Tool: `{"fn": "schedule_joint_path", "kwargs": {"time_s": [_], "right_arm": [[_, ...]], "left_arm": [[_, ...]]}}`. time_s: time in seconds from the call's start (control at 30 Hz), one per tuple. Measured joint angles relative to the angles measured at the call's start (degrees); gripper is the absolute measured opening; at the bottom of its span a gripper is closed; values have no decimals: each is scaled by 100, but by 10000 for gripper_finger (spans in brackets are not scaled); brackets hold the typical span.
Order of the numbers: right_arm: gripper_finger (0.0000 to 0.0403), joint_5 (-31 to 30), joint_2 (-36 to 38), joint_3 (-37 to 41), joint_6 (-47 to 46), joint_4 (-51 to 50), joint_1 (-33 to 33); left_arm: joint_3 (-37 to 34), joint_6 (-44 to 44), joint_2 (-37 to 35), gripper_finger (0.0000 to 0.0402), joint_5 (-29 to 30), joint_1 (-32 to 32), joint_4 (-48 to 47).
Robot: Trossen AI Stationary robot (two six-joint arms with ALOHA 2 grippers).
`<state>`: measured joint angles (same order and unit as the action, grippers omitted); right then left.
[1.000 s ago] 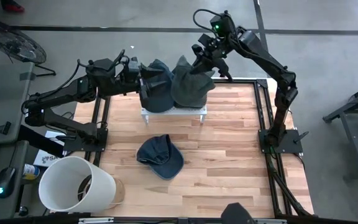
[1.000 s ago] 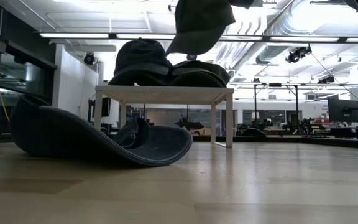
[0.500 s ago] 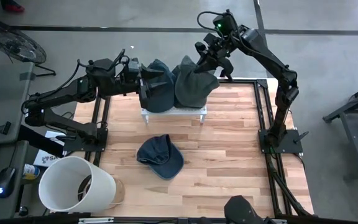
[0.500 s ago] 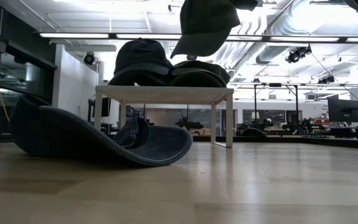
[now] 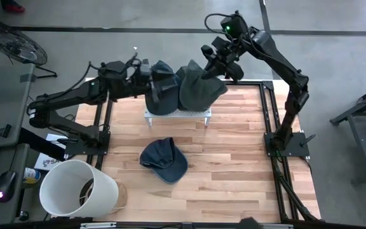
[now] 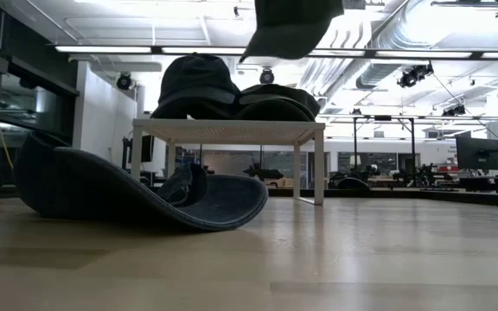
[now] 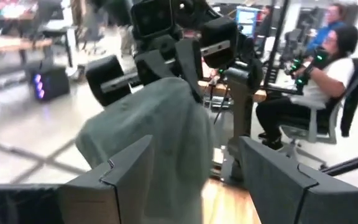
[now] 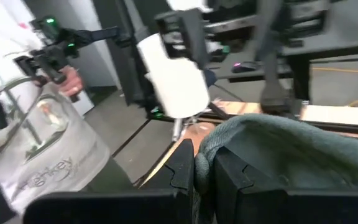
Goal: Pick & Place hat
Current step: Stack the gray cap on top of the other gray cap on the shelf
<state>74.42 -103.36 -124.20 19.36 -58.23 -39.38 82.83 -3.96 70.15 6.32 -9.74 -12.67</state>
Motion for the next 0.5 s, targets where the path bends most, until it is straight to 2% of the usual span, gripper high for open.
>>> {"fn": "schedule_joint_path", "kwargs": {"time_s": [0.17, 0.43, 0.5], "right_arm": [[20, -21, 192, 0, 238, -411, 361], [20, -482, 503, 0, 329, -520, 822], [20, -611, 535, 0, 349, -497, 853]], "left_arm": [[2, 618, 287, 231, -358, 0, 527], [2, 689, 507, 231, -392, 98, 676], [2, 837, 591, 233, -191, 190, 674]]}}
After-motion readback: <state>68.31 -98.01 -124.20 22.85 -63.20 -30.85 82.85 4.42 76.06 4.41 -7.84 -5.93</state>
